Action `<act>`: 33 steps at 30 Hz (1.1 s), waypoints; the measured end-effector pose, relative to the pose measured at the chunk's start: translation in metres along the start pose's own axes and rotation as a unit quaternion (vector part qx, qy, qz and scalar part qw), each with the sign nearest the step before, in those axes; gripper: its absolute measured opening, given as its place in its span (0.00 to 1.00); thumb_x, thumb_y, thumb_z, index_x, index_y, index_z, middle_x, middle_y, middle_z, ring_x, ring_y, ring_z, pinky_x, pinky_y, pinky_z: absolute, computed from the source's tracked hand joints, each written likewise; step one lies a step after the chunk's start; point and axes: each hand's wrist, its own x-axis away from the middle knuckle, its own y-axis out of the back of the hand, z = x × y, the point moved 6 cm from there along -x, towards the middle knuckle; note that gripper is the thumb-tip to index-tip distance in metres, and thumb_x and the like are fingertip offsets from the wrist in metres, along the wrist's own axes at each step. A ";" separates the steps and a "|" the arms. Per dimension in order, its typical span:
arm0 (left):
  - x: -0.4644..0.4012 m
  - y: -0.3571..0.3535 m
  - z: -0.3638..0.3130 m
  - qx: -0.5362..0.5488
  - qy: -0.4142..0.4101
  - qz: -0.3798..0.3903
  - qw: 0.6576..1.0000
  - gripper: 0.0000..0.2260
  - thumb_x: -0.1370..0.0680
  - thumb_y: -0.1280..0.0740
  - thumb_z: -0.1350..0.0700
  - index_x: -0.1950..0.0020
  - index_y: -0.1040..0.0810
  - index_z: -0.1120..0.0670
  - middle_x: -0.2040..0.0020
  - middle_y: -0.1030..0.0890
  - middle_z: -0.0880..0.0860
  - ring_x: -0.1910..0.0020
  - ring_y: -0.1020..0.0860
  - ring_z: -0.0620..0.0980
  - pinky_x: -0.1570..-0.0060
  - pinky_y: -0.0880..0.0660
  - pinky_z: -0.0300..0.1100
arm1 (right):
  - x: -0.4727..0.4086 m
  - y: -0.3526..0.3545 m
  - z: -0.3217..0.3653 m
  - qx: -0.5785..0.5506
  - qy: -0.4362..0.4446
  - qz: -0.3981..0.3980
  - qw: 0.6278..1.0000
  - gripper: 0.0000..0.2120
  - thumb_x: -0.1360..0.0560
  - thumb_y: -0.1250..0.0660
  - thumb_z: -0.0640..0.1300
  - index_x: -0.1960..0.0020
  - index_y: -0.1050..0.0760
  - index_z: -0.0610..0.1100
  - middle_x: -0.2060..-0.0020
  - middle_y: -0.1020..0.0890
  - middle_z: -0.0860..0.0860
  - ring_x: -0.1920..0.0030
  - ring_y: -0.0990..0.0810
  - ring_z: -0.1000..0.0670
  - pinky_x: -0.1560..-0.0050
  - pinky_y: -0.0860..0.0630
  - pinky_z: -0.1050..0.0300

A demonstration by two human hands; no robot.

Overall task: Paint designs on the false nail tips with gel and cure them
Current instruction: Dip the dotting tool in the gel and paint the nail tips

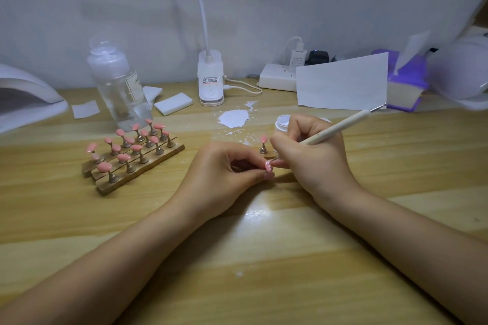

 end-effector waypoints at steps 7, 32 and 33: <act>-0.001 0.000 0.001 -0.003 0.001 -0.003 1.000 0.02 0.33 0.27 0.64 0.62 0.17 0.57 0.63 0.16 0.53 0.65 0.21 0.39 0.62 0.27 0.28 | 0.000 -0.001 0.001 0.002 0.002 0.006 1.000 0.21 0.33 0.36 0.29 0.76 0.41 0.44 0.84 0.38 0.58 0.82 0.32 0.60 0.72 0.22 0.54; -0.001 0.000 0.002 -0.002 0.001 -0.001 1.000 0.02 0.32 0.27 0.64 0.62 0.17 0.59 0.62 0.16 0.54 0.65 0.22 0.38 0.61 0.26 0.30 | -0.001 0.000 -0.002 0.007 -0.013 0.008 1.000 0.24 0.33 0.36 0.30 0.79 0.41 0.48 0.83 0.38 0.58 0.81 0.33 0.60 0.71 0.22 0.54; -0.001 0.000 0.002 -0.003 0.001 -0.002 1.000 0.02 0.32 0.27 0.64 0.62 0.17 0.59 0.62 0.16 0.54 0.65 0.21 0.38 0.61 0.26 0.30 | -0.001 0.000 -0.002 0.010 -0.014 0.007 1.000 0.24 0.33 0.36 0.30 0.80 0.41 0.48 0.83 0.38 0.58 0.81 0.33 0.60 0.70 0.22 0.53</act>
